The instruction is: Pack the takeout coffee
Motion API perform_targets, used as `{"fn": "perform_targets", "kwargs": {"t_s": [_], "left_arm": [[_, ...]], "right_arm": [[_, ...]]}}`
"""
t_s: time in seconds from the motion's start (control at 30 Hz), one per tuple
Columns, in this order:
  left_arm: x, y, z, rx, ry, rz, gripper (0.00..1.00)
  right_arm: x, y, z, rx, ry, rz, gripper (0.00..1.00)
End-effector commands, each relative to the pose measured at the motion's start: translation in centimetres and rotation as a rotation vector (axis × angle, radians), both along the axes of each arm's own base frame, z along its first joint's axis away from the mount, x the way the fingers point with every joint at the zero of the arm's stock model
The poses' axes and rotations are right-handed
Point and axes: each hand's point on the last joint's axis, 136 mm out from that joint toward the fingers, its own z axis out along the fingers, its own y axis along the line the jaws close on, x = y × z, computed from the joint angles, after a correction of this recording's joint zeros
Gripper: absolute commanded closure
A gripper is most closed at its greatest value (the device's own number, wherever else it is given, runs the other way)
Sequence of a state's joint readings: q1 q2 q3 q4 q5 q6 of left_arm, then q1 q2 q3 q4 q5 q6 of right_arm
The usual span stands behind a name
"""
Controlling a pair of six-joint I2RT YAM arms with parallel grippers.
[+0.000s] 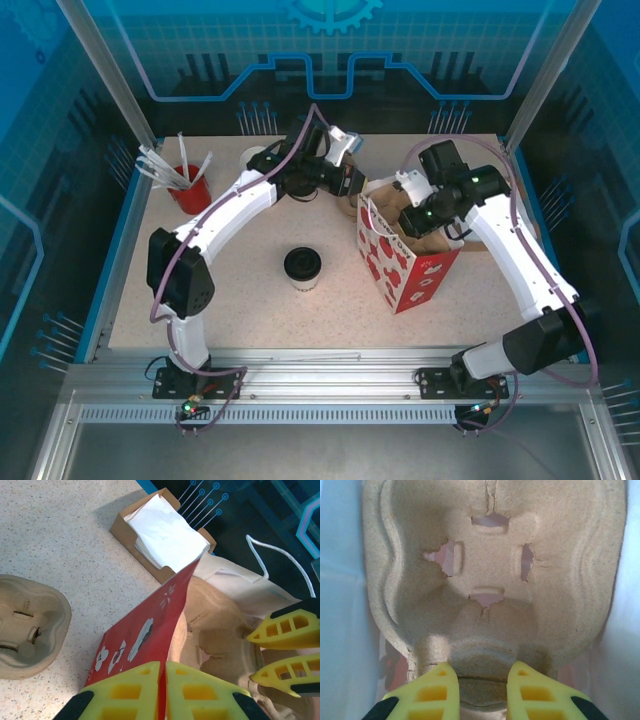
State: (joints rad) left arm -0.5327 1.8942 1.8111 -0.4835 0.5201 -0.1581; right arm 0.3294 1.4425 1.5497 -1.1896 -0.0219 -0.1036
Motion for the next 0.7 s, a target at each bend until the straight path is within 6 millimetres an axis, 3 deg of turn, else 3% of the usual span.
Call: {"fn": "perform_targets", "kwargs": {"t_s": [0.0, 0.2, 0.43, 0.67], "left_arm": [[-0.5, 0.5, -0.2, 0.000, 0.018, 0.025, 0.87], [-0.9, 0.6, 0.1, -0.010, 0.009, 0.041, 0.81], [-1.1, 0.9, 0.8, -0.018, -0.012, 0.057, 0.72], [-0.9, 1.5, 2.1, -0.019, -0.054, 0.085, 0.53]], "right_arm": [[0.7, 0.1, 0.9, -0.021, -0.015, -0.009, 0.89], [1.9, 0.6, 0.8, -0.031, -0.004, 0.012, 0.89], [1.2, 0.0, -0.4, -0.067, 0.019, 0.024, 0.89], [0.3, -0.6, -0.8, -0.090, 0.028, 0.027, 0.88]]}}
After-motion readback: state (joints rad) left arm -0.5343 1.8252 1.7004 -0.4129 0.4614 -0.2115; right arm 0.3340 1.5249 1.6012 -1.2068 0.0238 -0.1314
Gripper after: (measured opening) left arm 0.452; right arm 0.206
